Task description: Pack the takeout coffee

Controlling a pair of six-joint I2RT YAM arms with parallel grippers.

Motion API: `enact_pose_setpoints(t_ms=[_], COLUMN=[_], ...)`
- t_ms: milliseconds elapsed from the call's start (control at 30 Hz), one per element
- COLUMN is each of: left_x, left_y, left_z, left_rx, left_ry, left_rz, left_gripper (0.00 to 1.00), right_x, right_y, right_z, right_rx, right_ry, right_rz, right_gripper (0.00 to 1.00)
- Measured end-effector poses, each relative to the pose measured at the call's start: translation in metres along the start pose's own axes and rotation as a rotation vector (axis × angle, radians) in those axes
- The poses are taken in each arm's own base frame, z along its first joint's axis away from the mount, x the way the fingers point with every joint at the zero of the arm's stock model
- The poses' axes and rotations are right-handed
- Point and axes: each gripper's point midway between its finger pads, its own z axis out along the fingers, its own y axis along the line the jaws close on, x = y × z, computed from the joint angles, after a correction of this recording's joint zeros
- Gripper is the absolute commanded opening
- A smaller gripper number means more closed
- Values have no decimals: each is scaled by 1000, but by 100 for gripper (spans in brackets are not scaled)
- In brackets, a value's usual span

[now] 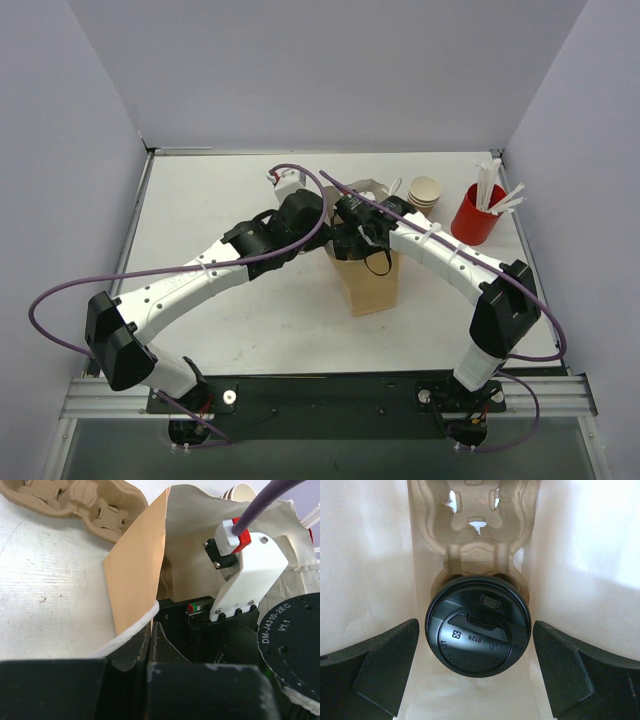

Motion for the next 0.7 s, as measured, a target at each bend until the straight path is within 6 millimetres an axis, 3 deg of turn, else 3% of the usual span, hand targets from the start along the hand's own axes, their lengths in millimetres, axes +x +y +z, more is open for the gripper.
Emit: enact_pose_setpoints(t_ms=[700], left_x=[-3], left_y=[-3], left_z=[-1], left_rx=[3], left_ry=[13], left_rz=[46], left_gripper=[0], right_x=[-6], right_y=[2], right_z=[-9], right_rx=[9], right_ry=[-23], right_rz=[-7], right_gripper=[91])
